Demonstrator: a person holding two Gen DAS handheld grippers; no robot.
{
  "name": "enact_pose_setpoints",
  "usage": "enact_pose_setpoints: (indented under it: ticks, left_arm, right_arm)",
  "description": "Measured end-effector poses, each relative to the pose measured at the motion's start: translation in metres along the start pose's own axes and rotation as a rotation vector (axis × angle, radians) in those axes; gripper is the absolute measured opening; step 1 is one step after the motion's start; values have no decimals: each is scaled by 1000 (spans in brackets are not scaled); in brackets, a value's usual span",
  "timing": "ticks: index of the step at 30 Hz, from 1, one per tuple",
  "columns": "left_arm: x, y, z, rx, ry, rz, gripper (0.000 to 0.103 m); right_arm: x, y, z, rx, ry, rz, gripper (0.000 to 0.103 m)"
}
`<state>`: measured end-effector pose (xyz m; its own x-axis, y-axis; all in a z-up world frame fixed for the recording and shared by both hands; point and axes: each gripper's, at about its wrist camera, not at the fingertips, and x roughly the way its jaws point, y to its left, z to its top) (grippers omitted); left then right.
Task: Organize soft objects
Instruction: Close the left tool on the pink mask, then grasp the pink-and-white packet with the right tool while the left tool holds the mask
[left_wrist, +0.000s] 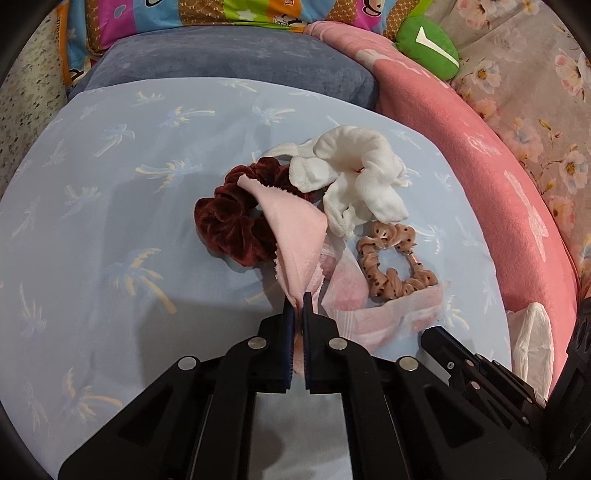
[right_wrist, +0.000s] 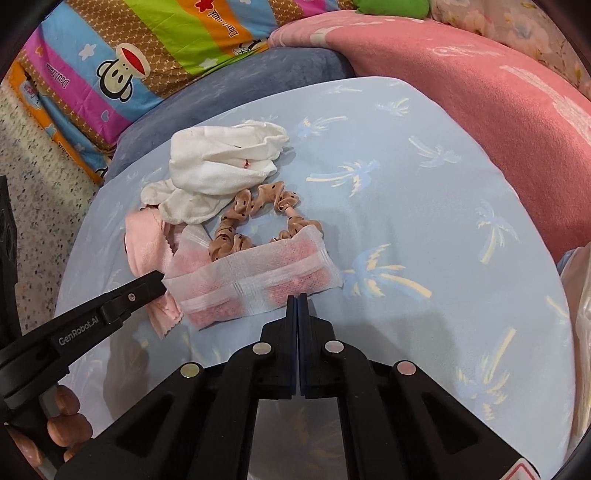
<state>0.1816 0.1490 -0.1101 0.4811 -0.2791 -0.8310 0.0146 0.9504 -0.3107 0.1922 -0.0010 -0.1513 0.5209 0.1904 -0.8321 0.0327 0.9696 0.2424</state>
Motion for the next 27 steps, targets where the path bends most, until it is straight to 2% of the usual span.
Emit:
enact_pose_setpoints:
  ticks: [3, 4, 6, 8, 10, 13, 16, 18, 22, 24, 27]
  left_arm:
    - [-7, 1, -1, -7, -13, 0, 4]
    - [-9, 2, -2, -11, -16, 0, 4]
    - [-11, 5, -4, -21, -20, -1, 4]
    - [-12, 6, -6, -26, -21, 0, 4]
    - [-13, 6, -7, -30, -22, 3, 4]
    - [-12, 8, -7, -30, -22, 12, 4]
    - [-13, 10, -8, -26, -26, 23, 4]
    - [-13, 13, -7, -29, -25, 21, 4]
    - [-13, 14, -9, -26, -20, 17, 4]
    - [-11, 13, -12, -25, -12, 13, 4]
    - [-11, 10, -18, -18, -2, 7, 4]
  right_arm:
    - [-8, 1, -1, 8, -11, 24, 2]
    - [-9, 1, 0, 9, -15, 28, 5]
    - [-10, 4, 2, 14, -15, 29, 20]
    - [-10, 5, 5, 37, -25, 33, 40]
    - [-8, 9, 9, 62, -27, 42, 48]
    - [0, 18, 17, 77, -47, 8, 56]
    - [14, 27, 23, 69, -40, -22, 56]
    - [18, 35, 22, 20, -59, -76, 57]
    - [20, 42, 11, -73, -72, -153, 57]
    - [20, 36, 3, -72, -66, -154, 57]
    - [15, 25, -3, -77, -62, -159, 46]
